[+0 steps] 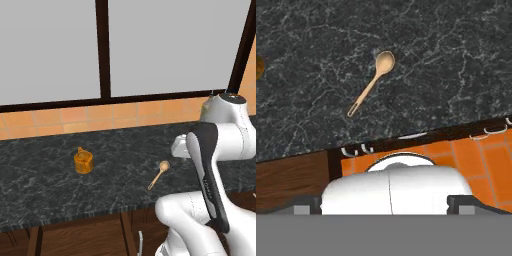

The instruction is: Pick the wooden spoon from the drawer and place it on the counter.

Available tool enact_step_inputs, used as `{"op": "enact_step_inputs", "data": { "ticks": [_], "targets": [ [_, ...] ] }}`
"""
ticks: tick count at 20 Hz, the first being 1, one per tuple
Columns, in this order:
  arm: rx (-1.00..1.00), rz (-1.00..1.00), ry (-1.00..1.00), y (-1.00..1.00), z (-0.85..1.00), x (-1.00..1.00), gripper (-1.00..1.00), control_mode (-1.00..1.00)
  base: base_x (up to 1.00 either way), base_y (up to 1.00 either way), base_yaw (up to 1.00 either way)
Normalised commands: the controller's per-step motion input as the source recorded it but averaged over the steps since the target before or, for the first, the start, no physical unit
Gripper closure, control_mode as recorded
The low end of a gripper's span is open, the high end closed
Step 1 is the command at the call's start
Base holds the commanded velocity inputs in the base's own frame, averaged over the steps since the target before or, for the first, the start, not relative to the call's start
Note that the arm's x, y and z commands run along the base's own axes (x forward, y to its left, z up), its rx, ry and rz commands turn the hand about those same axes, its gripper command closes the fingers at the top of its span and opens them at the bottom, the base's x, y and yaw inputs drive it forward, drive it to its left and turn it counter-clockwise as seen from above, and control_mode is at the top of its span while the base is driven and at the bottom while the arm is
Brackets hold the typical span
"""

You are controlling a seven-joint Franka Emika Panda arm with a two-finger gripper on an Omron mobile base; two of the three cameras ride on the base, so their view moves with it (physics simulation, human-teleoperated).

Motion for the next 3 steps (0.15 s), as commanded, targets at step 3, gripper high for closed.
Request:
{"op": "enact_step_inputs", "data": {
  "ticks": [3],
  "targets": [
    [-0.02,0.15,0.00,0.00,0.17,-0.35,-1.00,-1.00,0.00,0.00,0.00]
  ]
}}
